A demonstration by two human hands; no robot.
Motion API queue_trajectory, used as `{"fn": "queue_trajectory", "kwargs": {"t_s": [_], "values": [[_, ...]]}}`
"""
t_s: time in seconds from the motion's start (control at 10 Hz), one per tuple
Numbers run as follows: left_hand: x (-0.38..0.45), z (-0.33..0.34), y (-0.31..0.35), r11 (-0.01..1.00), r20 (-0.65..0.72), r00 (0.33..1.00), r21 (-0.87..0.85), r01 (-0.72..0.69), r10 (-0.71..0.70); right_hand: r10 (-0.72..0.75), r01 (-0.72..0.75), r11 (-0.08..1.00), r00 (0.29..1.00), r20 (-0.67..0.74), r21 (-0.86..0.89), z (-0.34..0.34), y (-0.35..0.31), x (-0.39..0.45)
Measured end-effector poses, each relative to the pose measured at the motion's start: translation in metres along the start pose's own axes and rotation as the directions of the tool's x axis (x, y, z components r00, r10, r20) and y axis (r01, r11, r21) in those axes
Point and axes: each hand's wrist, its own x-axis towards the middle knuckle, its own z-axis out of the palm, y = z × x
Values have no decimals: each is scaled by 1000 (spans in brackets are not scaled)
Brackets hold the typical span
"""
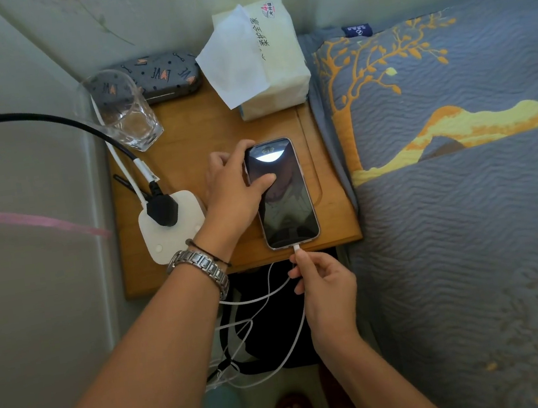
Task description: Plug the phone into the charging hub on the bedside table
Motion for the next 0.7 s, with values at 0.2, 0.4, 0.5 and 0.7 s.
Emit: {"fn": "queue_trajectory", "kwargs": {"t_s": [0.2, 0.4, 0.5, 0.7], "values": [[1, -1, 0, 1000, 3, 1000, -21, 1, -1, -30, 31, 999, 999, 10, -28, 0, -1, 1], [2, -1, 0, 999, 19, 1000, -45, 1, -1, -7, 13, 998, 995, 95, -66, -7, -2, 5], [2, -2, 0, 998, 13, 1000, -65, 12, -11, -4, 30, 988, 986, 168, -153, -14, -6, 10], [-9, -14, 9, 993, -39, 998, -111, 34, -39, -91, 175, 891, 973, 213, -420, -34, -24, 18]]}}
